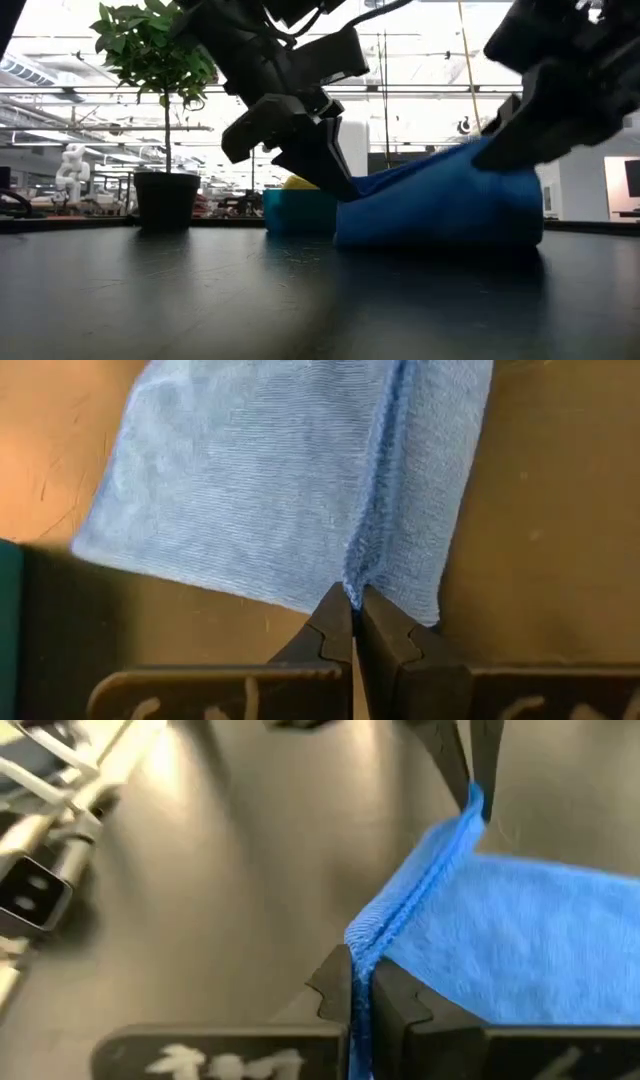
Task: Fold microfiber towels
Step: Fold the blue microfiber towel
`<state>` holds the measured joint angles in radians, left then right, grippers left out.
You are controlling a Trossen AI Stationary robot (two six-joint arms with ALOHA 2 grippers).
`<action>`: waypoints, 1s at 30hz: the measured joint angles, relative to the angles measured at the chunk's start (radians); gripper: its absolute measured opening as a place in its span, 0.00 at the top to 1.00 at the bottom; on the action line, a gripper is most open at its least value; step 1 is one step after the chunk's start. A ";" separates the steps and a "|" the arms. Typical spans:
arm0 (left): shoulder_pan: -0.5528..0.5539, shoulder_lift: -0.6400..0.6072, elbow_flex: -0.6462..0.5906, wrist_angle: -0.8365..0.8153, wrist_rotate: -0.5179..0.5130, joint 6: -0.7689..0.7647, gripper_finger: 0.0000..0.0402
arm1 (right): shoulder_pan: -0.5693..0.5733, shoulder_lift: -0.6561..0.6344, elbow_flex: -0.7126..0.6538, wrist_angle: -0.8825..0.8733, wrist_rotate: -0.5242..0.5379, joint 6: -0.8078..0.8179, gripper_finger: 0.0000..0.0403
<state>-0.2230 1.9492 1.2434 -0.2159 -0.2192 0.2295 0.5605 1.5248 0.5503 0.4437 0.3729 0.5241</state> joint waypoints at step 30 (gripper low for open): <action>-0.043 -0.108 0.009 0.029 0.175 -0.003 0.99 | 0.134 -0.018 0.001 -0.089 -0.003 0.190 1.00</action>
<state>-0.2665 1.8413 1.2528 -0.1864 -0.0443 0.2268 0.6944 1.5070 0.5514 0.3543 0.3699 0.7143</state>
